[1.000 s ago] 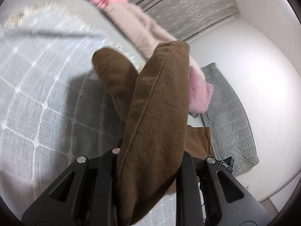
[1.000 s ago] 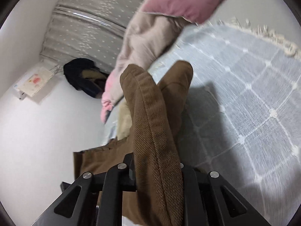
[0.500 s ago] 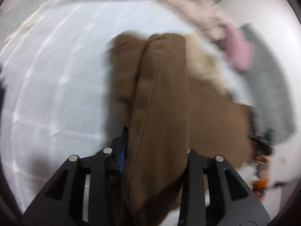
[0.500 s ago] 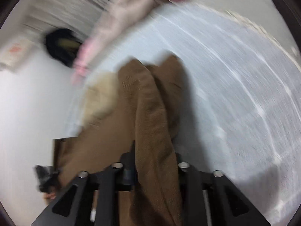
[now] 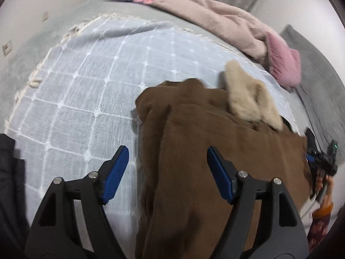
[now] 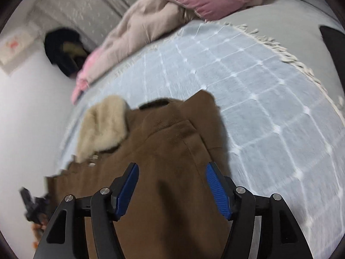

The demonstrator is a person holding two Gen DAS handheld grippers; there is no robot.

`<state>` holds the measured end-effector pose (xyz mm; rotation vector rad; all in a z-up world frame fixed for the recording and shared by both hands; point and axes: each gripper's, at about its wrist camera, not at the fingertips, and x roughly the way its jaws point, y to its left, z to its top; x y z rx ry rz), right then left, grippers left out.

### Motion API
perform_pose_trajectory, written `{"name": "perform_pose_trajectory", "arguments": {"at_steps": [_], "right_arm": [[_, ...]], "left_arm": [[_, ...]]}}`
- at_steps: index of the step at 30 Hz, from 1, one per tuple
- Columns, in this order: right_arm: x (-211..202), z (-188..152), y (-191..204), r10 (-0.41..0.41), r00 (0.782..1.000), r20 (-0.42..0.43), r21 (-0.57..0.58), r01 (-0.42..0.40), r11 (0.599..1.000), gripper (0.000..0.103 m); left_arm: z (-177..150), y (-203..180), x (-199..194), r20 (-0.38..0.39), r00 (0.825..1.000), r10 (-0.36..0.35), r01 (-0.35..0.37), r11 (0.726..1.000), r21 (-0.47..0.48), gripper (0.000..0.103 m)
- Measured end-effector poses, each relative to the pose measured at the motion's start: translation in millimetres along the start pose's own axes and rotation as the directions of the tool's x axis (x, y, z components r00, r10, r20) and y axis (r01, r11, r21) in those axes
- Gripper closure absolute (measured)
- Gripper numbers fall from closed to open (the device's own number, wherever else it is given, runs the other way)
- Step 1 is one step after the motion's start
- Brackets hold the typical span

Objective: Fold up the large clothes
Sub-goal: 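Fold the hem up toward the fur collar with both grippers, then lay the folded hem over the collar and open both grippers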

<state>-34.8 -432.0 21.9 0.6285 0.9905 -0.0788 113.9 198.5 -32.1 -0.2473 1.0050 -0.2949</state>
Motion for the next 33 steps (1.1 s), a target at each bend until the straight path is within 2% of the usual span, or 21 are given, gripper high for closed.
{"name": "perform_pose_trajectory", "arguments": {"at_steps": [1, 2, 3, 4, 5, 7, 10, 13, 17, 18, 20, 22, 25, 28, 30, 31, 32, 33], "right_arm": [[8.7, 1.1, 3.7, -0.037, 0.999, 0.019, -0.011, 0.037, 0.999, 0.037], [15.1, 2.8, 7.2, -0.058, 0.997, 0.046, -0.017, 0.059, 0.998, 0.039], [19.1, 3.5, 12.6, -0.070, 0.994, 0.082, -0.032, 0.073, 0.997, 0.062], [18.3, 1.8, 15.0, -0.073, 0.993, 0.096, -0.052, 0.079, 0.996, 0.082], [23.1, 2.1, 22.4, -0.065, 0.994, 0.092, -0.074, 0.072, 0.995, 0.091], [7.3, 1.1, 36.4, -0.096, 0.985, 0.144, -0.110, 0.113, 0.988, 0.092], [-18.7, 13.1, 47.4, -0.096, 0.963, 0.253, -0.134, 0.133, 0.982, 0.093], [-44.9, 23.7, 71.2, -0.098, 0.920, 0.381, -0.183, 0.178, 0.967, 0.093], [-52.8, 56.2, 104.1, -0.114, 0.853, 0.510, -0.214, 0.254, 0.943, 0.093], [-49.3, 67.4, 111.0, -0.122, 0.837, 0.533, -0.213, 0.272, 0.938, 0.093], [-36.8, 87.1, 119.8, -0.131, 0.822, 0.554, -0.209, 0.290, 0.934, 0.093], [-14.9, 105.2, 125.2, -0.155, 0.822, 0.548, -0.203, 0.311, 0.928, 0.093], [36.8, 128.1, 120.6, -0.196, 0.842, 0.503, -0.201, 0.335, 0.921, 0.093], [101.9, 137.5, 104.9, -0.262, 0.868, 0.422, -0.214, 0.376, 0.901, 0.093], [140.3, 135.8, 90.0, -0.300, 0.879, 0.371, -0.229, 0.400, 0.888, 0.087], [157.6, 134.5, 81.0, -0.311, 0.890, 0.334, -0.220, 0.394, 0.892, 0.085], [170.4, 133.1, 70.3, -0.315, 0.903, 0.294, -0.196, 0.379, 0.904, 0.084], [181.8, 134.0, 58.5, -0.321, 0.913, 0.253, -0.165, 0.368, 0.915, 0.079]], "left_arm": [[-0.3, 2.5, 3.8, 0.012, 1.000, -0.005, 0.005, 1.000, -0.015, 0.047], [0.2, 1.8, 7.8, 0.023, 0.999, -0.025, 0.026, 0.999, -0.023, 0.080], [0.5, -1.6, 9.0, 0.022, 0.998, -0.054, 0.055, 0.998, -0.024, 0.088], [-1.2, -7.0, 5.6, 0.043, 0.998, -0.036, 0.036, 0.999, -0.003, 0.092], [-1.5, -16.2, -1.6, 0.067, 0.998, -0.014, 0.011, 0.999, 0.043, 0.093], [-1.5, -31.0, -19.0, 0.122, 0.993, -0.005, -0.007, 0.995, 0.100, 0.093], [5.2, -44.5, -46.9, 0.210, 0.977, -0.043, 0.015, 0.991, 0.132, 0.095], [25.0, -57.2, -71.3, 0.320, 0.945, -0.063, 0.017, 0.989, 0.145, 0.095], [69.7, -74.0, -78.1, 0.444, 0.896, -0.031, -0.040, 0.988, 0.149, 0.095], [87.9, -75.1, -71.9, 0.459, 0.888, -0.031, -0.035, 0.990, 0.134, 0.095], [109.2, -75.3, -55.3, 0.459, 0.888, -0.016, -0.043, 0.992, 0.118, 0.095], [127.2, -76.1, -23.2, 0.448, 0.894, 0.024, -0.079, 0.991, 0.104, 0.095], [138.5, -70.6, 45.3, 0.416, 0.903, 0.107, -0.161, 0.982, 0.098, 0.094], [132.2, -56.7, 113.9, 0.361, 0.910, 0.205, -0.258, 0.961, 0.103, 0.092], [125.7, -48.2, 147.1, 0.312, 0.916, 0.252, -0.300, 0.947, 0.117, 0.089], [127.0, -44.0, 159.6, 0.264, 0.928, 0.263, -0.300, 0.947, 0.112, 0.088], [130.6, -40.8, 160.6, 0.250, 0.933, 0.257, -0.290, 0.952, 0.101, 0.084], [131.8, -37.6, 156.9, 0.261, 0.931, 0.255, -0.285, 0.955, 0.084, 0.081]]}}
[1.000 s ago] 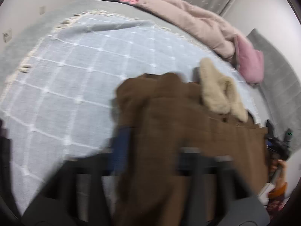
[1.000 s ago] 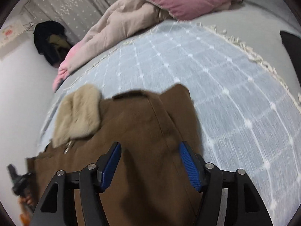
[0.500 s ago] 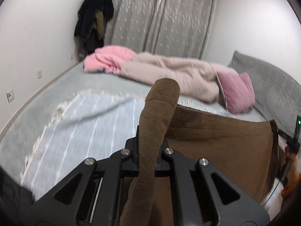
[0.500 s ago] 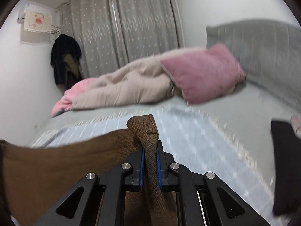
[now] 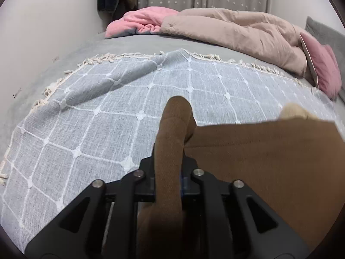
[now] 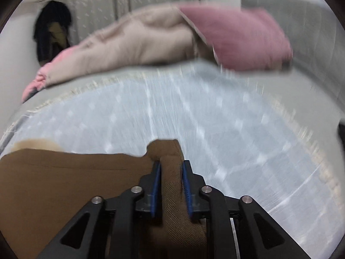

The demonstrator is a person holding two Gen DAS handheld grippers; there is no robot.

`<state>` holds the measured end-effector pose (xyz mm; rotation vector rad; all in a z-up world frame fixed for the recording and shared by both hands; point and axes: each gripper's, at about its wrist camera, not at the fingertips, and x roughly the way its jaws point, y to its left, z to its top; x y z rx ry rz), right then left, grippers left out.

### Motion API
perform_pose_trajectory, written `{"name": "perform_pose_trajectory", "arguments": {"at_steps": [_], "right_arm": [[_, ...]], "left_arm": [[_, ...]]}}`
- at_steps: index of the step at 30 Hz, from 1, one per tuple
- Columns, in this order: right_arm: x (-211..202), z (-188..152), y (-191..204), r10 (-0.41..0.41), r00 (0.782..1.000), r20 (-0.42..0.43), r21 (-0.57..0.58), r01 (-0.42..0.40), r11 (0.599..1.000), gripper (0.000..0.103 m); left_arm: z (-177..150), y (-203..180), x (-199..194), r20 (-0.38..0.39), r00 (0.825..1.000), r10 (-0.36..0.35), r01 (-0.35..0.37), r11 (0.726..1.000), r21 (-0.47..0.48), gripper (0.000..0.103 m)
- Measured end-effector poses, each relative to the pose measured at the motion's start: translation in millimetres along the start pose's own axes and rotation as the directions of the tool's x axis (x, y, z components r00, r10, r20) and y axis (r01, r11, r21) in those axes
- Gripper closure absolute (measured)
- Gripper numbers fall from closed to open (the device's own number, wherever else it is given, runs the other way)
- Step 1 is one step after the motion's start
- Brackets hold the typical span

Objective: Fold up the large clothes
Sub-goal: 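Lay the folded hem over the collar and open both grippers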

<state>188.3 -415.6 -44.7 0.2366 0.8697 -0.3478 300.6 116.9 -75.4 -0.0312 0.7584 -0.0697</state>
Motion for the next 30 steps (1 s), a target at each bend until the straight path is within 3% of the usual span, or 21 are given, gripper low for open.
{"name": "perform_pose_trajectory", "arguments": {"at_steps": [1, 3, 5, 7, 9, 12, 14, 16, 18, 20, 23, 24, 25, 26, 27, 28, 29, 30], "right_arm": [[3.8, -1.1, -8.5, 0.018, 1.000, -0.013, 0.034, -0.018, 0.999, 0.077], [0.8, -0.3, -24.3, 0.039, 0.999, -0.001, 0.107, -0.039, 0.994, 0.062], [-11.5, -1.0, -38.9, 0.020, 1.000, 0.021, 0.170, -0.023, 0.985, 0.055], [-29.6, -1.7, -38.9, -0.129, 0.992, 0.009, 0.173, 0.126, 0.977, 0.055], [-54.1, -4.9, -24.2, -0.190, 0.981, 0.039, 0.133, 0.183, 0.974, 0.052], [-84.1, -11.7, 26.8, -0.082, 0.992, 0.094, 0.044, 0.079, 0.996, 0.044], [-93.0, -17.0, 71.3, 0.032, 0.995, 0.097, -0.034, -0.029, 0.999, 0.038], [-93.1, -26.1, 123.3, 0.164, 0.985, 0.057, -0.134, -0.155, 0.979, 0.033], [-82.2, -35.9, 160.4, 0.185, 0.982, 0.020, -0.211, -0.177, 0.961, 0.033], [-65.2, -42.0, 167.3, 0.121, 0.993, 0.000, -0.253, -0.117, 0.960, 0.033], [-51.7, -35.3, 104.4, 0.122, 0.992, -0.018, -0.133, -0.124, 0.983, 0.024], [-47.4, -31.5, 68.5, 0.072, 0.997, -0.019, -0.082, -0.074, 0.994, 0.024], [-42.0, -29.6, 38.9, -0.034, 0.999, -0.030, -0.051, 0.032, 0.998, 0.024], [-38.6, -30.0, 8.4, -0.116, 0.992, -0.045, -0.003, 0.116, 0.993, 0.024], [-36.6, -32.9, -41.0, -0.195, 0.976, -0.097, 0.136, 0.207, 0.969, 0.024], [-38.1, -37.7, -73.6, -0.183, 0.972, -0.150, 0.268, 0.218, 0.938, 0.023], [-43.7, -43.0, -97.5, -0.157, 0.973, -0.169, 0.367, 0.210, 0.906, 0.023], [-55.9, -48.1, -115.7, -0.140, 0.977, -0.160, 0.431, 0.197, 0.881, 0.023]], "left_arm": [[1.7, 8.3, -1.9, 0.006, 1.000, 0.013, -0.013, 0.999, -0.035, 0.075], [3.5, 31.9, -4.2, -0.009, 0.999, 0.044, -0.045, 0.989, -0.141, 0.073], [4.8, 50.2, -9.1, -0.032, 0.998, 0.049, -0.055, 0.973, -0.224, 0.058], [5.5, 50.3, -28.3, -0.027, 0.996, 0.084, -0.088, 0.971, -0.221, 0.058], [5.4, 35.9, -57.1, 0.024, 0.995, 0.096, -0.090, 0.979, -0.182, 0.056], [11.2, -5.8, -87.3, 0.097, 0.995, 0.021, -0.011, 0.995, -0.102, 0.035], [12.8, -41.3, -94.6, 0.107, 0.994, -0.034, 0.038, 0.999, -0.038, 0.019], [10.6, -67.7, -82.5, 0.063, 0.996, -0.056, 0.055, 0.998, 0.011, 0.019], [4.3, -75.2, -53.9, 0.010, 1.000, 0.007, -0.007, 1.000, 0.030, 0.019], [-0.5, -54.1, -21.7, -0.073, 0.992, 0.099, -0.096, 0.995, 0.032, 0.019], [-5.0, 22.2, 9.3, -0.183, 0.966, 0.181, -0.194, 0.980, -0.053, 0.017], [-6.3, 50.2, 14.1, -0.219, 0.971, 0.096, -0.129, 0.982, -0.140, 0.017], [-5.0, 64.8, 15.0, -0.229, 0.971, 0.062, -0.106, 0.977, -0.184, 0.017], [-0.2, 74.5, 11.8, -0.225, 0.968, 0.109, -0.150, 0.974, -0.171, 0.017], [6.3, 79.5, 8.4, -0.221, 0.944, 0.244, -0.270, 0.958, -0.097, 0.018], [8.6, 83.8, 8.0, -0.237, 0.919, 0.316, -0.338, 0.939, -0.059, 0.020], [9.7, 88.2, 6.3, -0.247, 0.911, 0.331, -0.353, 0.934, -0.048, 0.023], [10.6, 94.9, -1.9, -0.252, 0.917, 0.310, -0.335, 0.940, -0.065, 0.023]]}}
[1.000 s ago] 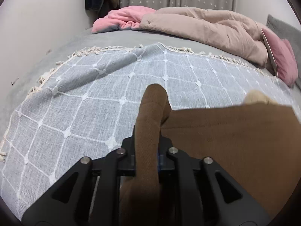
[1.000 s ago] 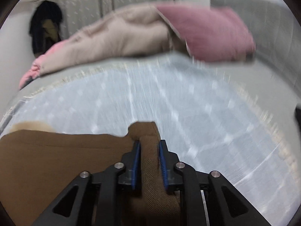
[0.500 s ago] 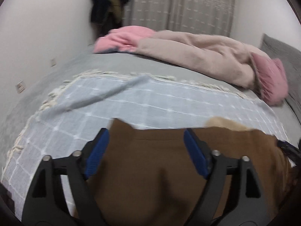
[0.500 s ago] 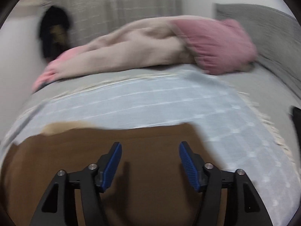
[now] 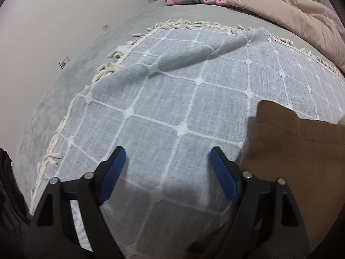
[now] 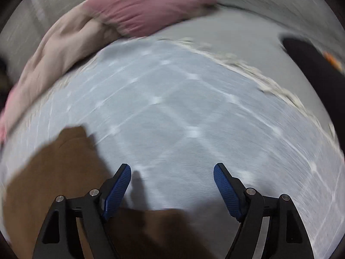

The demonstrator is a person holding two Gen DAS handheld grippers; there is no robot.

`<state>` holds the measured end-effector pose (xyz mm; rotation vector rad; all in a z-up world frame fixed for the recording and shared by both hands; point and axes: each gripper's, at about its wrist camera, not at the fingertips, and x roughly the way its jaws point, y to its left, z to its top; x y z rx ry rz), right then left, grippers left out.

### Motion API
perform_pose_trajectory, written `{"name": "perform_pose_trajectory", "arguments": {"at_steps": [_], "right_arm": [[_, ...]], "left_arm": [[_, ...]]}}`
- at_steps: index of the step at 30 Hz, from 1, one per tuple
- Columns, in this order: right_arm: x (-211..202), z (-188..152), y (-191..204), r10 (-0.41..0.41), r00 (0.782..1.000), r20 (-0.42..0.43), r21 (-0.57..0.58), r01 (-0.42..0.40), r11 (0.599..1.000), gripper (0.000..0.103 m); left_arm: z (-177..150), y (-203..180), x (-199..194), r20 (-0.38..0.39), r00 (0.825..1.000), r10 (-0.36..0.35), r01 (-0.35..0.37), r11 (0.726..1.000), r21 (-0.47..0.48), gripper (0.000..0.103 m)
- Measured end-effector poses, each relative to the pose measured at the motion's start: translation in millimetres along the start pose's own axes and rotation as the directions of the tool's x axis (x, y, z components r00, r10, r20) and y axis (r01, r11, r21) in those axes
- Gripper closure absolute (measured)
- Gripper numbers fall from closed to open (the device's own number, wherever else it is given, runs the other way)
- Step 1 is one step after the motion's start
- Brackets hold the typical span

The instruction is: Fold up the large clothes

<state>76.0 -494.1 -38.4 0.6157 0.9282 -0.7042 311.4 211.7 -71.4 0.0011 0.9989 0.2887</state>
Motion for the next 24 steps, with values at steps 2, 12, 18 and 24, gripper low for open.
{"name": "perform_pose_trajectory", "arguments": {"at_steps": [2, 12, 18, 24], "right_arm": [[-18.9, -0.3, -9.3, 0.031, 0.999, 0.023, 0.001, -0.031, 1.000, 0.023], [-123.6, -90.9, 87.1, 0.213, 0.977, -0.001, -0.375, -0.198, 0.906, 0.023], [-122.7, -153.5, 66.0, 0.189, 0.975, -0.113, -0.388, -0.219, 0.896, 0.023], [-139.9, -160.2, 14.7, 0.240, 0.964, -0.116, -0.310, -0.264, 0.913, 0.024]], "left_arm": [[-4.8, 11.2, -23.9, 0.038, 0.997, -0.066, 0.067, 0.997, -0.025, 0.023], [-94.2, -46.4, -149.5, 0.108, 0.901, -0.420, 0.405, 0.904, 0.134, 0.019], [-152.3, -59.0, -130.1, -0.031, 0.952, -0.304, 0.304, 0.932, 0.195, 0.019], [-163.4, -20.3, -143.8, -0.010, 0.944, -0.331, 0.330, 0.938, 0.101, 0.033]]}}
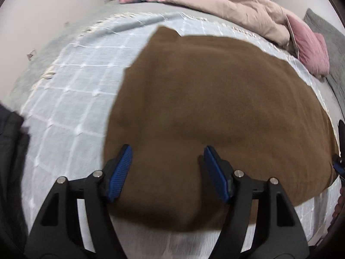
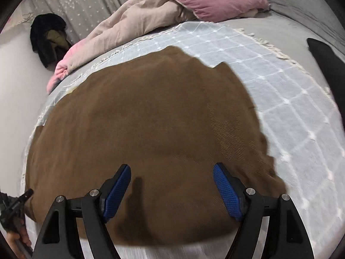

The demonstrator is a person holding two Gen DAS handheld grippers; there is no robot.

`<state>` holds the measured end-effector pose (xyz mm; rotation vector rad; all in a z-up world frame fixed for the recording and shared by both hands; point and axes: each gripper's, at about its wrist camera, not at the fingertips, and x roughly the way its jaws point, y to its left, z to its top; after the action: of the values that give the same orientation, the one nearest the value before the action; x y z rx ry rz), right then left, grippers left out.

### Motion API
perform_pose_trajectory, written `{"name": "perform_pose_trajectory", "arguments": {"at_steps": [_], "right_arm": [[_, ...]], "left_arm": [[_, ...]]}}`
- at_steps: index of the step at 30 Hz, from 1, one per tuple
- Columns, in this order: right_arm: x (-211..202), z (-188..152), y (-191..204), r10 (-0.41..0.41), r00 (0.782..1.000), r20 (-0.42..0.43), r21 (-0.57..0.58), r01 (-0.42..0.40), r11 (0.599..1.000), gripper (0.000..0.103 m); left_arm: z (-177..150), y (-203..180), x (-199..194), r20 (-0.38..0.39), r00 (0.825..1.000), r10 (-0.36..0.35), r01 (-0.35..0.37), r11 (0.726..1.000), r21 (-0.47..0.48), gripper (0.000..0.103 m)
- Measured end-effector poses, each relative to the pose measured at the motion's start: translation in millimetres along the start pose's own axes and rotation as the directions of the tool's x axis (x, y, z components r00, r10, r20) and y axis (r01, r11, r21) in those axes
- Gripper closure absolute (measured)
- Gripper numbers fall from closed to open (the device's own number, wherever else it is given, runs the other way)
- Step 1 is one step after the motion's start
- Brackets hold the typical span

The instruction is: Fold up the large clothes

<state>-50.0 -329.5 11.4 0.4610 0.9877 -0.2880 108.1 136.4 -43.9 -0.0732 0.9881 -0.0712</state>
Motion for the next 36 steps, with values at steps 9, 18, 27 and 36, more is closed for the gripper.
{"name": "perform_pose_trajectory", "arguments": {"at_steps": [9, 18, 27, 36], "right_arm": [[-52.3, -19.6, 4.1, -0.037, 0.998, 0.060, -0.015, 0.038, 0.999, 0.022], [-70.3, -28.9, 23.4, -0.021, 0.995, 0.096, -0.063, 0.027, 0.998, 0.022], [-53.9, -36.8, 42.5, 0.003, 0.998, 0.061, -0.112, 0.004, 0.994, 0.022], [-34.2, -40.8, 57.7, -0.005, 1.000, 0.028, -0.159, 0.009, 0.987, 0.022]], "left_arm": [[-30.8, 24.0, -41.7, 0.013, 0.992, -0.128, 0.129, 0.984, -0.126, 0.008], [-59.1, 38.9, -24.0, -0.128, 0.944, -0.305, 0.251, 0.912, -0.323, 0.001], [-70.5, 40.5, -7.3, -0.062, 0.930, -0.361, 0.292, 0.834, -0.469, 0.001], [-79.3, 15.5, 18.2, -0.022, 0.949, -0.315, 0.258, 0.814, -0.520, 0.001]]}}
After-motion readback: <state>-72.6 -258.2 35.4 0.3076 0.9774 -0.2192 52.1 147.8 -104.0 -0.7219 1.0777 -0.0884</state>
